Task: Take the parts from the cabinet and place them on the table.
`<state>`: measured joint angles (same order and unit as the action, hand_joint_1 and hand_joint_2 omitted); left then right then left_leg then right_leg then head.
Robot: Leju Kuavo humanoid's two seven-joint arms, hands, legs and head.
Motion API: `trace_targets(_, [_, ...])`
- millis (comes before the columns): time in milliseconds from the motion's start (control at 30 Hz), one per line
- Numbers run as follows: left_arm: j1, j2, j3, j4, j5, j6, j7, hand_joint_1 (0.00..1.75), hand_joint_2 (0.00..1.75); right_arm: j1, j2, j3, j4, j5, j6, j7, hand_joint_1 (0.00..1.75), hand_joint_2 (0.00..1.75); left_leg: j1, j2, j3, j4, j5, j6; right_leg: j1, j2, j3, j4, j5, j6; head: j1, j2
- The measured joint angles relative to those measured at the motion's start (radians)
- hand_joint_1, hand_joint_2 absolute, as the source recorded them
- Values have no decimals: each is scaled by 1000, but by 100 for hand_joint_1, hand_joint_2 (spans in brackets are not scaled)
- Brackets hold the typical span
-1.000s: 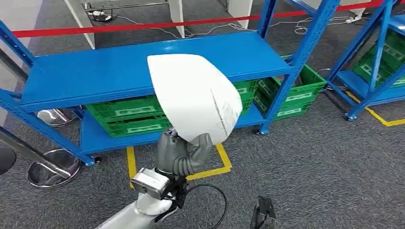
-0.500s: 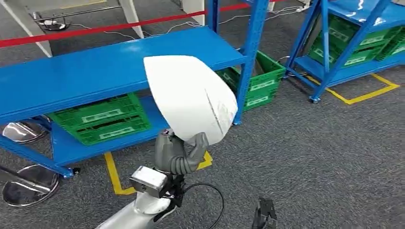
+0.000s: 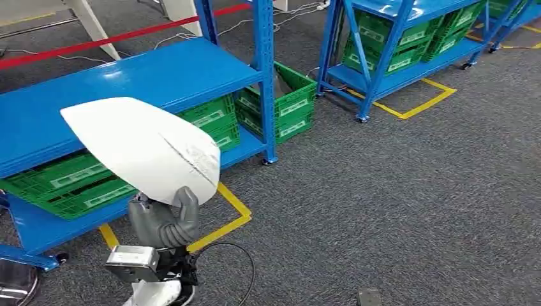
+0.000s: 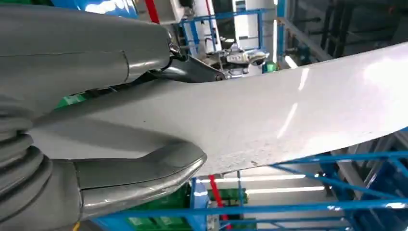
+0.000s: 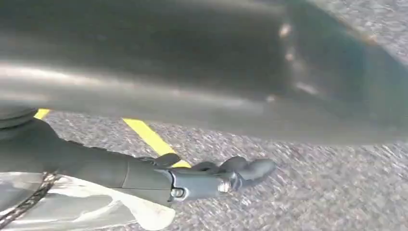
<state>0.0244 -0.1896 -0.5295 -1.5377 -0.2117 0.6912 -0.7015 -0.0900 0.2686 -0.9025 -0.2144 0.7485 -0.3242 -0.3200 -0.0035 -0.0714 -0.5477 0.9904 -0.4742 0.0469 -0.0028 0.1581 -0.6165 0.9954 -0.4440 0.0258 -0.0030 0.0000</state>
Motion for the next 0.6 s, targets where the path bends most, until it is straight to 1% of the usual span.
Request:
trace_targets(33, [2, -2, 5, -2, 0, 0, 0, 175, 175, 2, -4, 0, 0, 0, -1, -3, 0, 0, 5, 20, 6, -11, 7, -8, 2, -44, -8, 14, -14, 0, -1, 0])
trace_targets(67, [5, -2, 11, -3, 0, 0, 0, 175, 175, 2, -7, 0, 0, 0, -3, -7, 0, 0, 7, 32, 6, -15, 10, -3, 4, -96, -30, 59, -51, 5, 11, 0])
trace_targets(100, [9, -2, 16, -4, 0, 0, 0, 175, 175, 1, -9, -1, 0, -1, -3, -8, 0, 0, 7, 49, 4, -15, 10, -2, 2, -126, -62, 129, -90, 12, 13, 0])
trace_targets(133, [16, -2, 20, -4, 1, 0, 0, 175, 175, 1, -13, -1, -1, 0, -3, -10, 0, 0, 6, 67, 3, -14, 9, -2, -1, -141, -98, 207, -125, 17, 11, 0])
trace_targets(167, [19, -2, 24, -4, 1, 0, 0, 175, 175, 1, -15, -1, -1, 0, -3, -11, 0, 0, 6, 87, 1, -13, 9, -3, -5, -149, -131, 280, -152, 23, 12, 0])
trace_targets(200, [21, -2, 28, -4, 2, -2, 0, 175, 175, 3, -15, -1, -1, 0, -3, -12, 0, 0, 6, 101, -1, -12, 9, -4, -9, -153, -139, 304, -153, 28, 12, 0])
trace_targets(233, [23, -2, 31, -4, 2, -3, 0, 175, 175, 5, -18, -1, -1, 0, -3, -12, 0, 0, 7, 117, -1, -11, 8, -5, -12, -158, -119, 279, -131, 33, 12, 0])
trace_targets(267, [24, -3, 33, -4, 2, -3, 0, 175, 175, 7, -20, -1, -1, 1, -3, -12, 0, 0, 8, 132, -1, -9, 6, -8, -16, -165, -73, 203, -93, 36, 12, 0])
trace_targets(300, [25, -4, 35, -4, 0, -3, 0, 175, 175, 6, -22, -2, -1, 2, -3, -15, 0, 0, 9, 144, 0, -5, 3, -13, -18, -180, -17, 110, -55, 38, 12, 0])
trace_targets(333, [25, -5, 38, -4, 0, -3, 0, 175, 175, 4, -23, -2, -1, 3, -2, -22, 0, 0, 8, 153, 1, 2, -2, -20, -18, -219, 40, 23, -30, 39, 13, 0])
trace_targets(367, [27, -5, 41, -4, 0, -3, 0, 175, 175, -1, -23, -2, -1, 3, 1, -31, 0, 0, 0, 163, 0, 6, -7, -28, -9, -242, 58, -1, -49, 29, 14, 0])
trace_targets(400, [28, -5, 45, -4, 0, -4, 0, 175, 175, -2, -24, -2, -2, 3, 3, -42, 0, 0, 0, 172, 0, 9, -8, -33, -11, -225, 56, -4, -40, 15, 5, 0])
trace_targets(467, [31, -6, 51, -4, 3, -10, 0, 175, 175, 2, -24, -3, -2, 2, 4, -57, 0, 0, 1, 186, 4, 8, -6, -42, -7, -208, 49, 1, -40, 5, 5, 0])
trace_targets(500, [31, -7, 53, -4, 3, -15, 0, 175, 175, 4, -25, -3, -2, 3, 3, -65, 0, 0, 3, 196, 5, 8, -7, -47, -7, -197, 47, 0, -37, -2, 6, 0])
trace_targets(533, [32, -7, 57, -5, 4, -18, 0, 175, 175, 5, -25, -3, -2, 5, 0, -69, 0, 0, 10, 171, 3, 19, -22, -57, -14, -187, 50, -5, -31, -12, 5, 0])
trace_targets(567, [35, -7, 63, -5, 6, -20, 0, 175, 175, 4, -26, -4, -2, 6, -3, -72, 0, 0, 12, 125, -12, 57, -57, -60, -15, -176, 48, -5, -28, -16, -1, 0])
trace_targets(600, [38, -7, 66, -5, 7, -21, 0, 175, 175, 2, -26, -4, -2, 7, -3, -78, 0, 0, 13, 101, -40, 127, -99, -62, -15, -166, 46, -5, -26, -20, -2, 0])
